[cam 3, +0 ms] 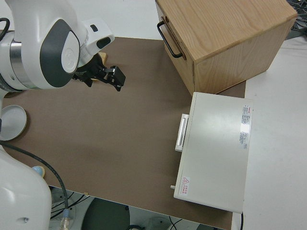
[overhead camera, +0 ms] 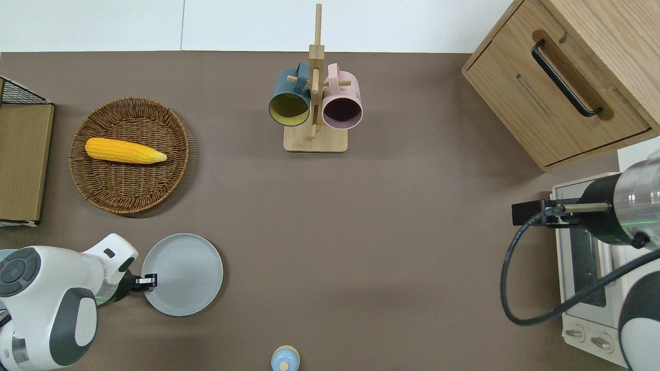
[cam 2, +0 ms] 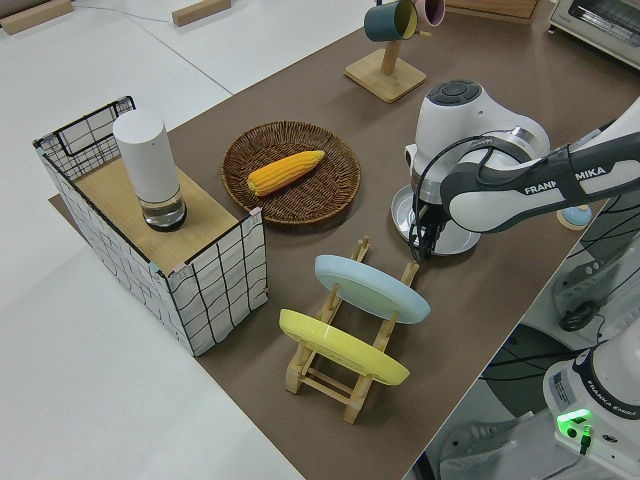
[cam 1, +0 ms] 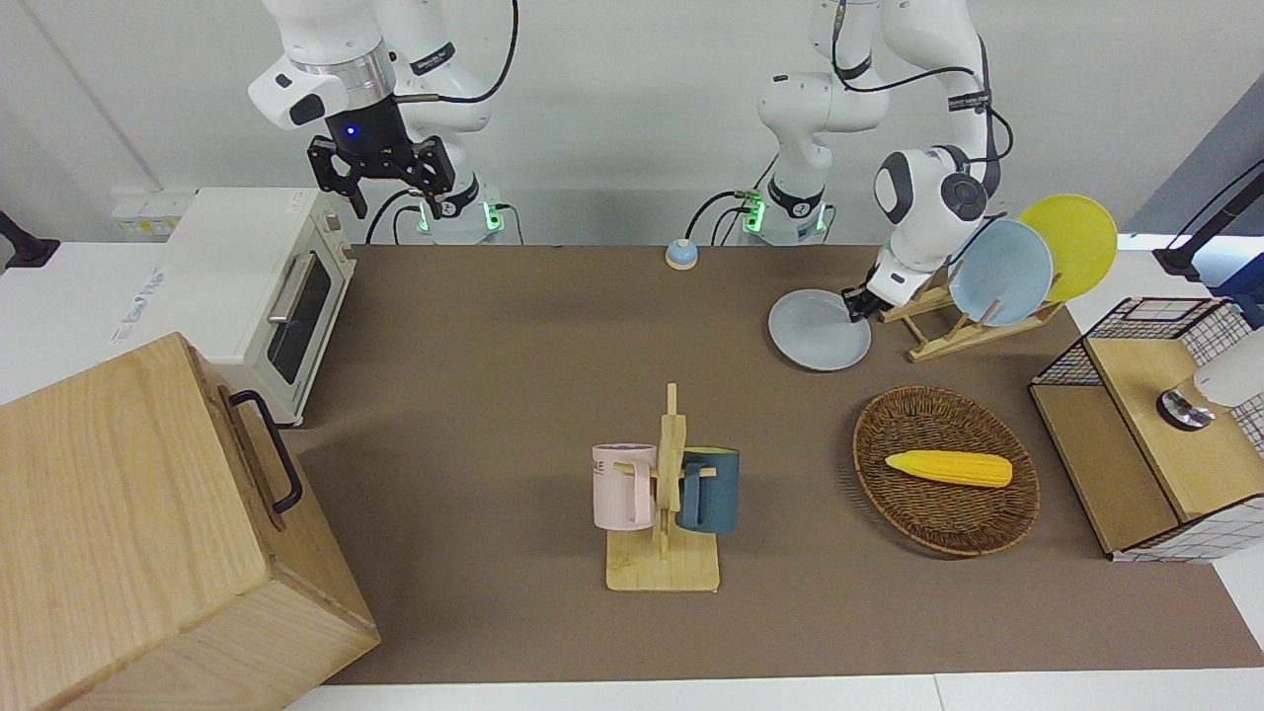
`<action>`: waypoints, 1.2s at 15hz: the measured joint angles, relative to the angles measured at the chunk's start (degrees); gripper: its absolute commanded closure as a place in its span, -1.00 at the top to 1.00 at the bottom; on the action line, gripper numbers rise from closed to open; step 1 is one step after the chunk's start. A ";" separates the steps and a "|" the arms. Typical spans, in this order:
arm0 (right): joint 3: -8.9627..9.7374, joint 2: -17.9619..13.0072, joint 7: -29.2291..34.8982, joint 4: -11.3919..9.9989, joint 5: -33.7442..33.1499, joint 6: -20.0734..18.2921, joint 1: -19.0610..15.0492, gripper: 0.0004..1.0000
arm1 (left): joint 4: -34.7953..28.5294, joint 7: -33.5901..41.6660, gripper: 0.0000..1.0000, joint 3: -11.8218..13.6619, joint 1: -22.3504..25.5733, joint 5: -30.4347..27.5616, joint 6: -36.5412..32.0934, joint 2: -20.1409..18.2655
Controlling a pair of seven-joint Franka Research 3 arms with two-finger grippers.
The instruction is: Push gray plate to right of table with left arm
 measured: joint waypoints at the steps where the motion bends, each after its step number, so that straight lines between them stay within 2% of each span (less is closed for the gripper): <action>1: 0.00 0.00 0.00 0.00 0.00 0.00 0.00 0.99 | 0.09 -0.52 -1.00 0.00 -0.03 -0.07 0.00 -0.28; 14: 0.00 0.00 0.00 0.00 0.00 0.00 0.00 0.99 | 0.05 -2.75 -1.00 -0.17 -0.81 -0.12 0.01 -0.27; 18: 0.00 0.00 0.00 0.00 0.00 0.00 0.00 0.99 | -0.07 -5.59 -1.00 -2.08 -3.52 -3.19 0.00 0.23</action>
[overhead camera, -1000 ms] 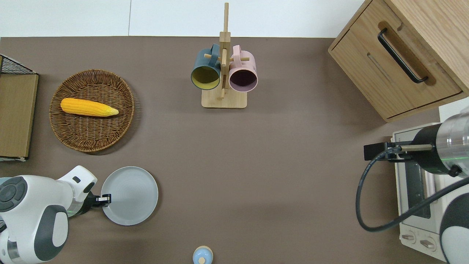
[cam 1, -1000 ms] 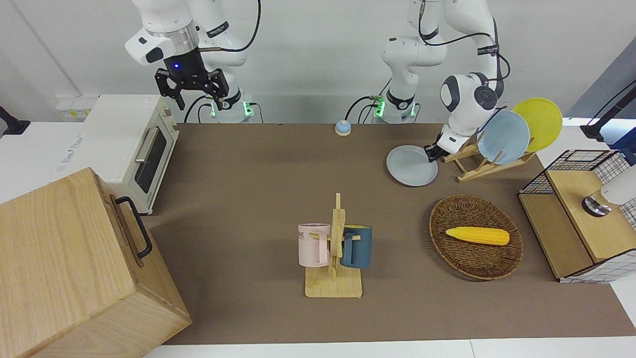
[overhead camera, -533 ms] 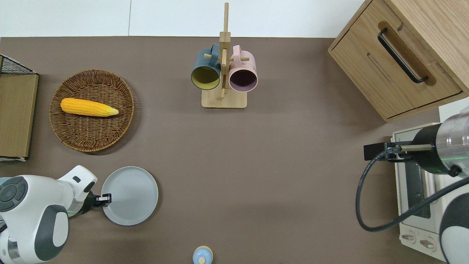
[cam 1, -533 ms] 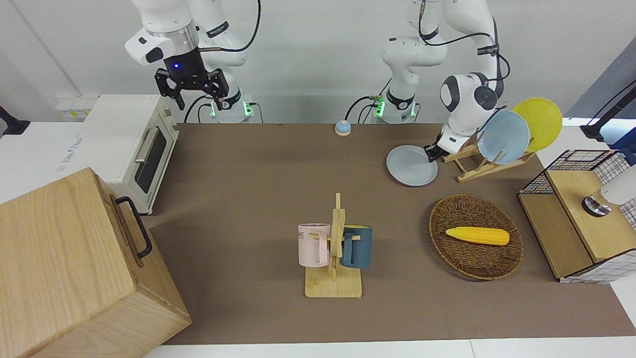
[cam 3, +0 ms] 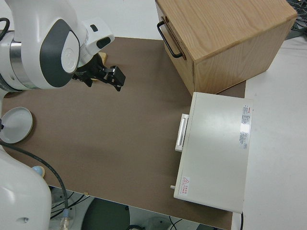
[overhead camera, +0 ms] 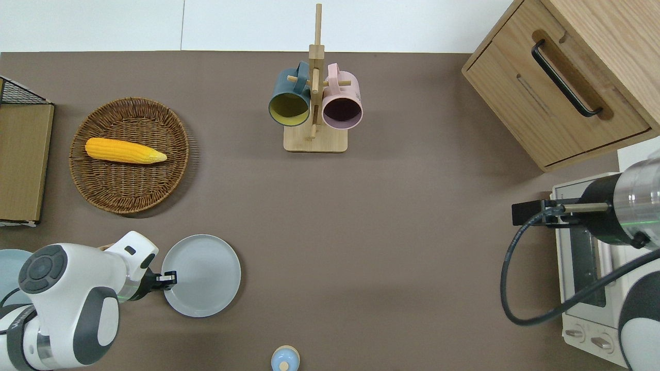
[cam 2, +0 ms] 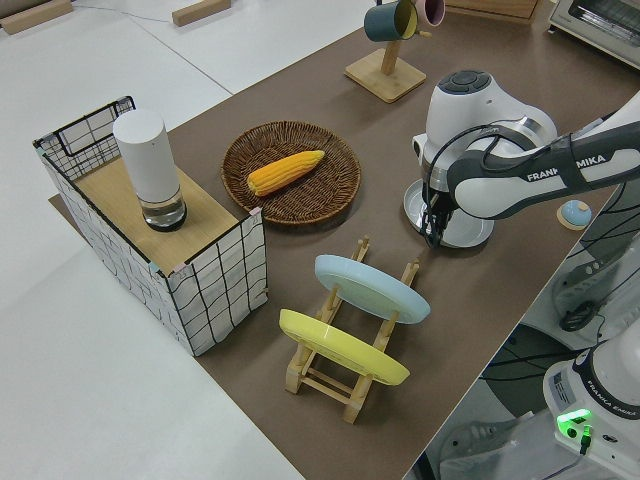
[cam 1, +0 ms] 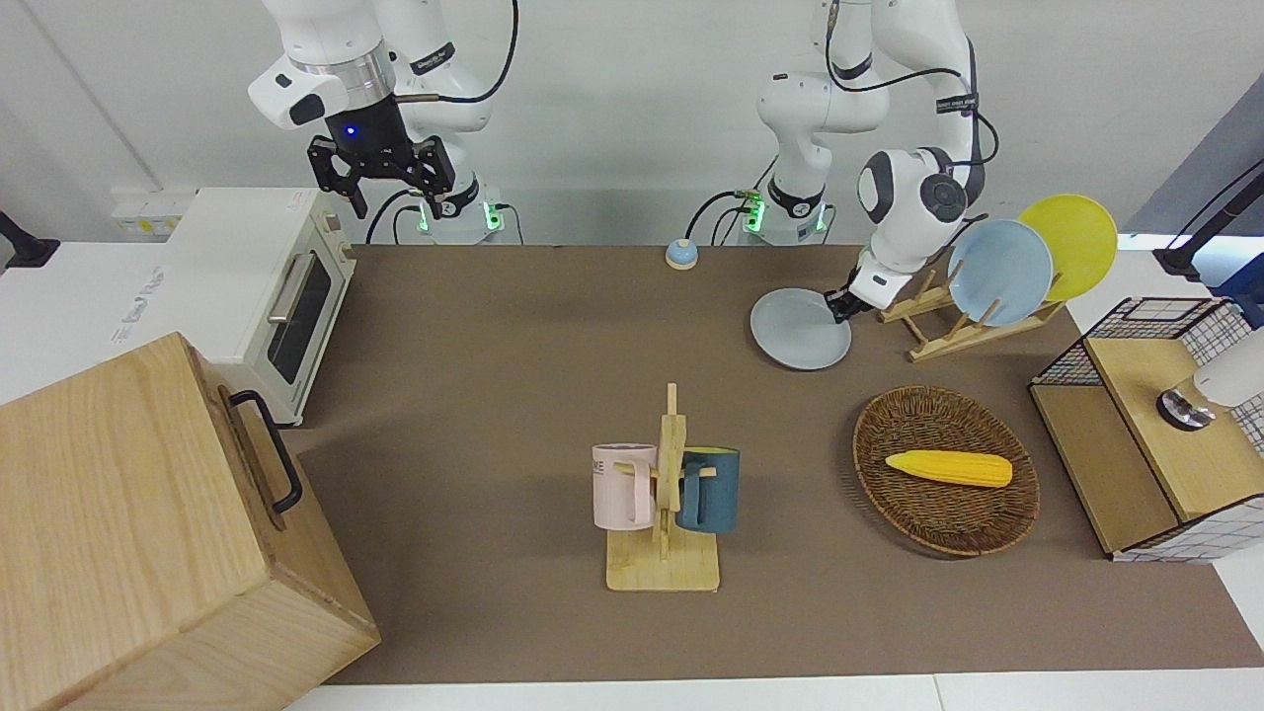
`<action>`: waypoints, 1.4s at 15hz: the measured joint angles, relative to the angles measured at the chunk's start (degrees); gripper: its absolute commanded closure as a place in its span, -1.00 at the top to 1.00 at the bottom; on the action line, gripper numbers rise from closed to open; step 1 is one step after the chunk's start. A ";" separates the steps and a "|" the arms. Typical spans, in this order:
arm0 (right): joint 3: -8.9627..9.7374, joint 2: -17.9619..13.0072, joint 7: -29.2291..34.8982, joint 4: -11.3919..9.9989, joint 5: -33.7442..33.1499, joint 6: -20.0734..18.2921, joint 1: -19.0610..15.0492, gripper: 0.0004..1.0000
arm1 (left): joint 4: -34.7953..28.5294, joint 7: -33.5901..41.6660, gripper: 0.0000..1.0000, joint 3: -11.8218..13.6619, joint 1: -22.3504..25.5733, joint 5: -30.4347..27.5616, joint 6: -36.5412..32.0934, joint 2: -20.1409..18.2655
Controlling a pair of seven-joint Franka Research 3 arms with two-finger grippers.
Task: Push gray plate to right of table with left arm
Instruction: 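Push the gray plate across the table with the left gripper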
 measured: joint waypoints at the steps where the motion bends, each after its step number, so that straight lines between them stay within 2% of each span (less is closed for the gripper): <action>1: 0.00 0.00 0.00 0.00 0.00 0.00 0.00 0.99 | 0.00 -0.75 -1.00 -0.77 -0.55 -1.24 0.00 0.14; 5: 0.00 0.00 0.00 0.00 0.00 0.00 0.00 0.99 | 0.00 -4.36 -1.00 -3.73 -1.97 -4.21 0.05 0.28; 7: 0.00 0.00 0.00 0.00 0.00 0.00 0.00 0.99 | -0.01 -7.08 -1.00 -6.14 -2.69 -6.49 0.39 0.38; 9: 0.00 0.00 0.00 0.00 0.00 0.00 0.00 0.99 | -0.01 -11.30 -1.00 -9.77 -3.34 -8.64 1.49 0.56; 13: 0.00 0.00 0.00 0.00 0.00 0.00 0.00 0.99 | 0.01 -22.29 -1.00 -18.65 -4.24 -10.16 4.57 0.76; 15: 0.00 0.00 0.00 0.00 0.00 0.00 0.00 0.99 | 0.03 -26.12 -1.00 -21.85 -4.47 -11.07 6.29 0.92; 17: 0.00 0.00 0.00 0.00 0.00 0.00 0.00 0.99 | 0.07 -27.36 -1.00 -23.15 -5.11 -13.37 7.58 1.31; 21: 0.00 0.00 0.00 0.00 0.00 0.00 0.00 0.99 | 0.67 -29.97 -1.00 -23.58 -8.86 -16.74 10.94 2.75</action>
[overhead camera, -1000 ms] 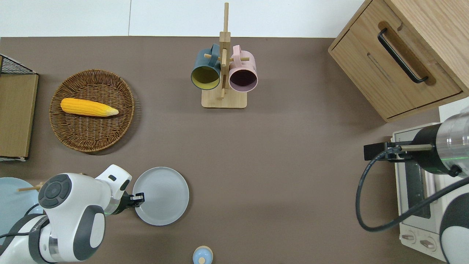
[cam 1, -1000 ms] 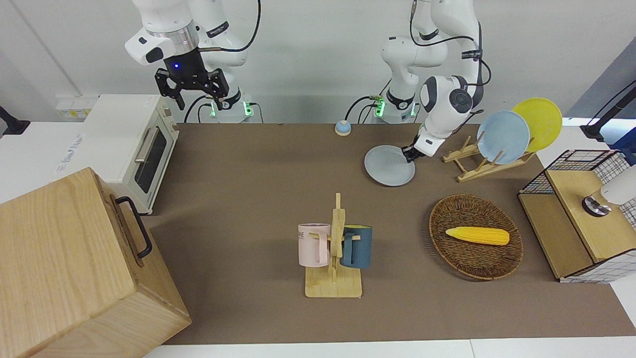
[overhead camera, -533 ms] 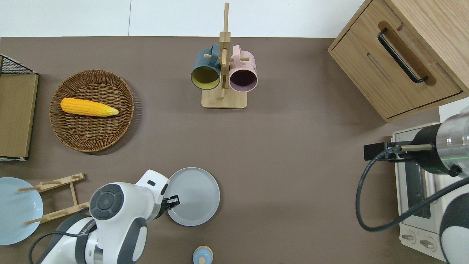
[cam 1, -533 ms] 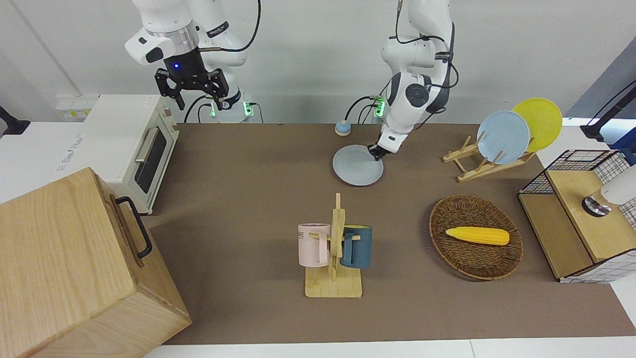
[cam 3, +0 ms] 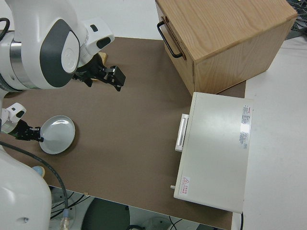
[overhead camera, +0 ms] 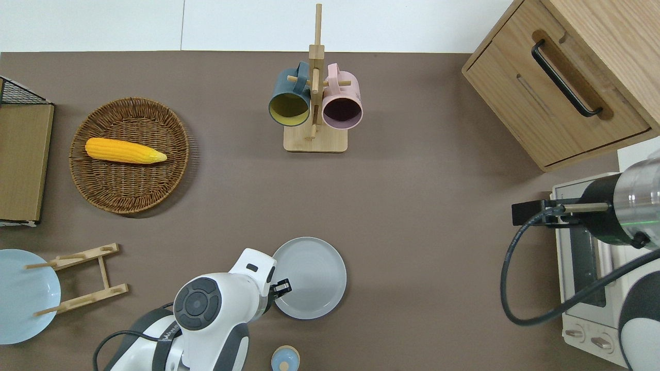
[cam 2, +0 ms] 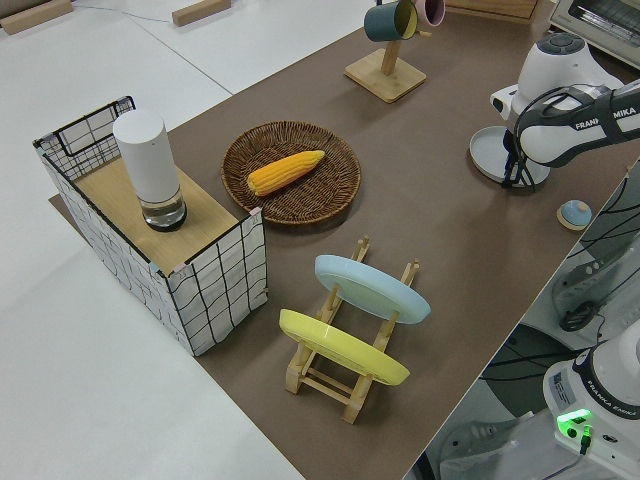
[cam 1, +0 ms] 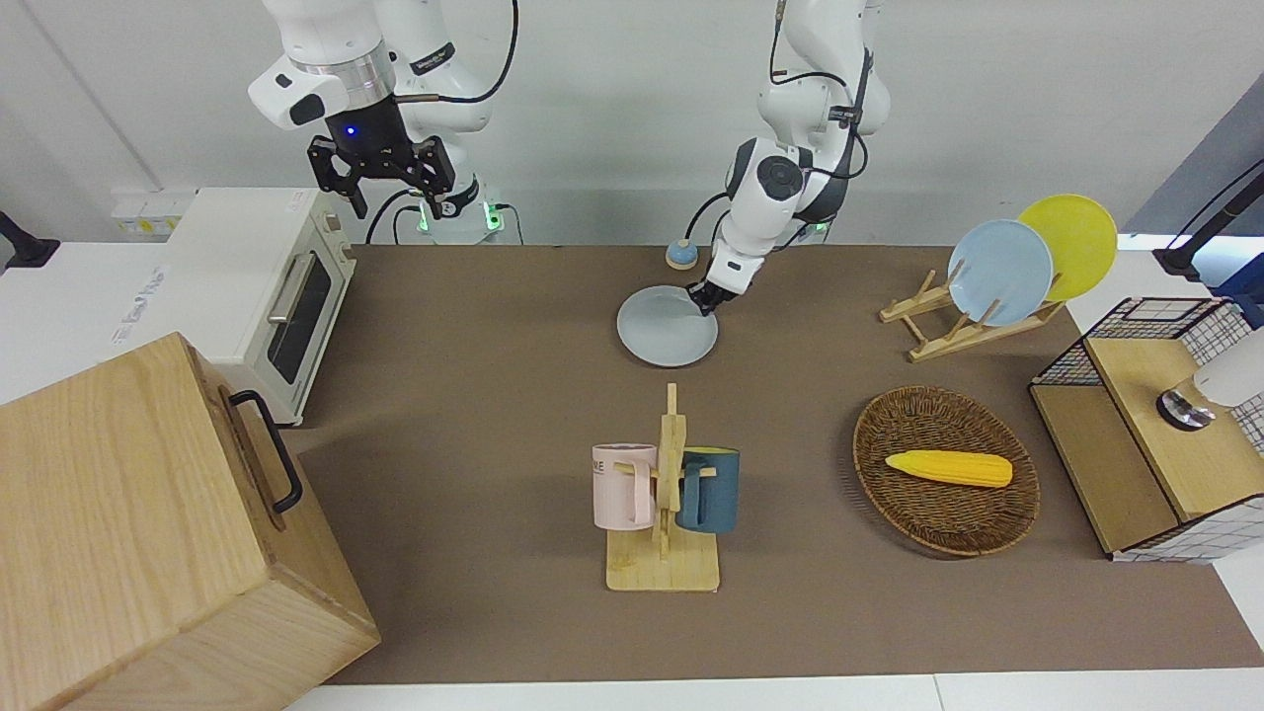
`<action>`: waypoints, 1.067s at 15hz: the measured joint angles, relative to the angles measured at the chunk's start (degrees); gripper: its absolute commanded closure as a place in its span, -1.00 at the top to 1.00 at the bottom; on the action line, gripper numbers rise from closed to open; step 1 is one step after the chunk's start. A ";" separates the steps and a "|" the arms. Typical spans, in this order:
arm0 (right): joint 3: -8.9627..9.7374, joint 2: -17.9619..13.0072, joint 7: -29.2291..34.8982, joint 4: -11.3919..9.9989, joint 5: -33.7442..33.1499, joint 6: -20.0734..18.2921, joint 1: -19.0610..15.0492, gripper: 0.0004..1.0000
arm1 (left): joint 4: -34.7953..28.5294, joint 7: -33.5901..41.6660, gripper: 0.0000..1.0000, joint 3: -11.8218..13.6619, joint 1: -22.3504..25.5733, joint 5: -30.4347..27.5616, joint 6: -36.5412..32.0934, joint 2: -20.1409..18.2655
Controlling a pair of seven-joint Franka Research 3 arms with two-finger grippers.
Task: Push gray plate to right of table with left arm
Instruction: 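Push the gray plate across the table with the left gripper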
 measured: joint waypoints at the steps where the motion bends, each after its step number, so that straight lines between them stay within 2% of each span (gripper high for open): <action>1: 0.00 0.00 0.00 0.00 0.00 0.00 0.00 0.99 | 0.30 -1.54 -1.00 -0.04 -1.28 -0.10 1.04 0.52; 4: 0.00 0.00 0.00 0.00 0.00 0.00 0.00 0.99 | 1.78 -6.57 -1.00 -0.19 -5.78 -0.28 4.86 2.66; 8: 0.00 0.00 0.00 0.00 0.00 0.00 0.00 0.99 | 4.82 -9.23 -1.00 0.25 -9.62 -1.65 6.48 5.76; 13: 0.00 0.00 0.00 0.00 0.00 0.00 0.00 0.99 | 7.55 -10.36 -1.00 4.31 -15.57 -3.67 8.35 8.55; 16: 0.00 0.00 0.00 0.00 0.00 0.00 0.00 0.99 | 9.87 -13.21 -1.00 5.42 -18.63 -3.74 10.00 10.80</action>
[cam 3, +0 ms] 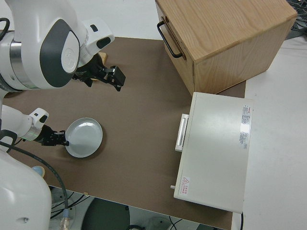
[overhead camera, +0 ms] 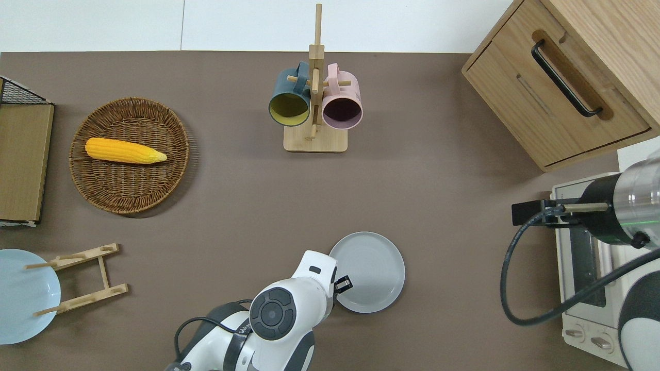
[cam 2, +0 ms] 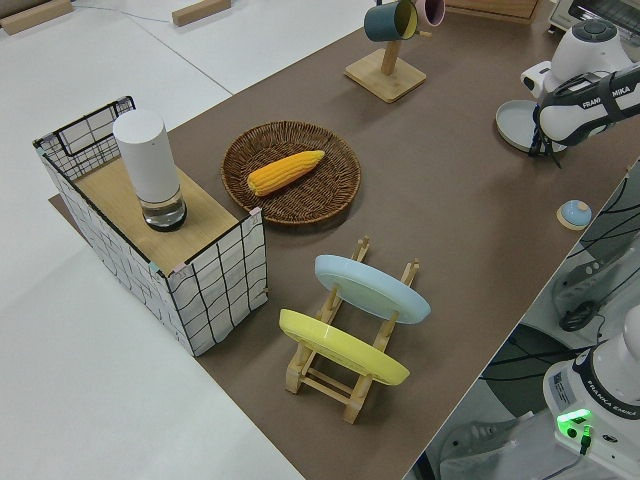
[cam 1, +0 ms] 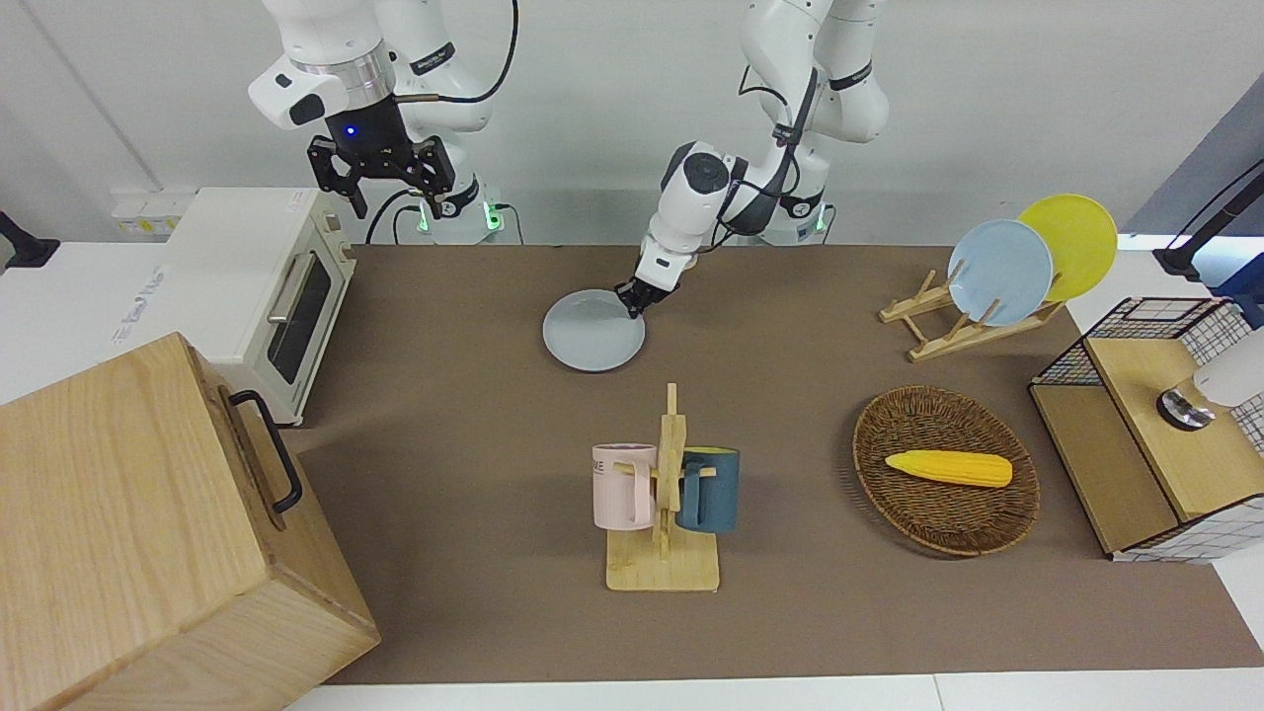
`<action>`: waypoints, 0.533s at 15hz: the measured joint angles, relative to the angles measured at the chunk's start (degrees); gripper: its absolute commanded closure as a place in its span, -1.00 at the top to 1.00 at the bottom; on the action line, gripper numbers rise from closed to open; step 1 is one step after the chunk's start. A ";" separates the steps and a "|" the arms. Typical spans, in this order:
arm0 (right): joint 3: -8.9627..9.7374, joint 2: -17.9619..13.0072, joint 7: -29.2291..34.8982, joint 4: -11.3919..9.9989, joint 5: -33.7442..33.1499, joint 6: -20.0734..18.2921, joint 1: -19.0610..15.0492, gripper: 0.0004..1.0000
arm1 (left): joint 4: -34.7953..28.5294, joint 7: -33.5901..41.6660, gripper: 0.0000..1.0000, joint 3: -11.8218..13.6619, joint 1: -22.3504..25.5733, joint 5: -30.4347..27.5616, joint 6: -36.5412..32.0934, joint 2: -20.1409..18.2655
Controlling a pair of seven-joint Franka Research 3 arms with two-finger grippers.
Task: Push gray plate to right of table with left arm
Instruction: 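Push the gray plate across the table with the left gripper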
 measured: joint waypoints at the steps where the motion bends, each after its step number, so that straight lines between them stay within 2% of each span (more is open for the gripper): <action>1: 0.00 0.00 0.00 0.00 0.00 0.00 0.00 0.99 | 0.76 -0.98 -1.00 0.07 -0.68 -0.01 0.71 0.78; 8: 0.00 0.00 0.00 0.00 0.00 0.00 0.00 0.99 | 6.55 -5.60 -0.99 0.21 -3.48 -0.10 1.93 5.46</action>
